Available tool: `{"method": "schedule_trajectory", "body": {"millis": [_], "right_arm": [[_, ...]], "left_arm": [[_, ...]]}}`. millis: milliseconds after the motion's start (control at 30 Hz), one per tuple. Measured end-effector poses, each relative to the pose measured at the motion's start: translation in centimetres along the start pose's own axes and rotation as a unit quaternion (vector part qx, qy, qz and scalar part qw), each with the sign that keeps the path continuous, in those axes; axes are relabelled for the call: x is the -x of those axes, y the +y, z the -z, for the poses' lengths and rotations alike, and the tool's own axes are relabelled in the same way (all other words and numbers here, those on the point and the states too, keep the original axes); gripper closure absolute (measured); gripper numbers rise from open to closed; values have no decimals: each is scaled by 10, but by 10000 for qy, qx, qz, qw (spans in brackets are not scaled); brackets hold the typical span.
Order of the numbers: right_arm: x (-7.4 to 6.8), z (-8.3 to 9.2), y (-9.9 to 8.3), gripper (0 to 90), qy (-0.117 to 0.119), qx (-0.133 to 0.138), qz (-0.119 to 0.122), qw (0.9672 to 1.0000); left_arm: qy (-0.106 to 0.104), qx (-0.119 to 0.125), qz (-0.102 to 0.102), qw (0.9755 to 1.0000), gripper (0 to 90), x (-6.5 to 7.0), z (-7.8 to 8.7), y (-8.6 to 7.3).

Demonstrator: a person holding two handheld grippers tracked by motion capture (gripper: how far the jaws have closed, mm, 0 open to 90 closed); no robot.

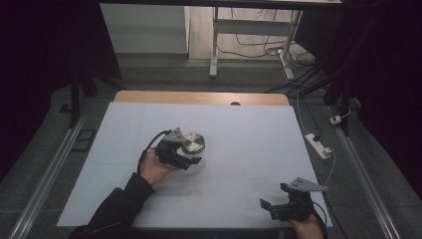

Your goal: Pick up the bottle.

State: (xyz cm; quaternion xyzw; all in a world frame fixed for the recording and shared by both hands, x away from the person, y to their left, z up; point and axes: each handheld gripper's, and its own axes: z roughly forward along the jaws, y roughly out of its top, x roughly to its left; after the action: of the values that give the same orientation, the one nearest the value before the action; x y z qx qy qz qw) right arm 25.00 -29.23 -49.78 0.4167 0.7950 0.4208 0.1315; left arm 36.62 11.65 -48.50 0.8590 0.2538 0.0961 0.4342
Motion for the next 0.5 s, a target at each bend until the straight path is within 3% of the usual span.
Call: {"method": "schedule_trajectory", "body": {"millis": [500], "right_arm": [[-1,0,0,0,3,-2,37,10000]], "left_arm": [[-168,61,-89,9998,155,25,16,2]]}}
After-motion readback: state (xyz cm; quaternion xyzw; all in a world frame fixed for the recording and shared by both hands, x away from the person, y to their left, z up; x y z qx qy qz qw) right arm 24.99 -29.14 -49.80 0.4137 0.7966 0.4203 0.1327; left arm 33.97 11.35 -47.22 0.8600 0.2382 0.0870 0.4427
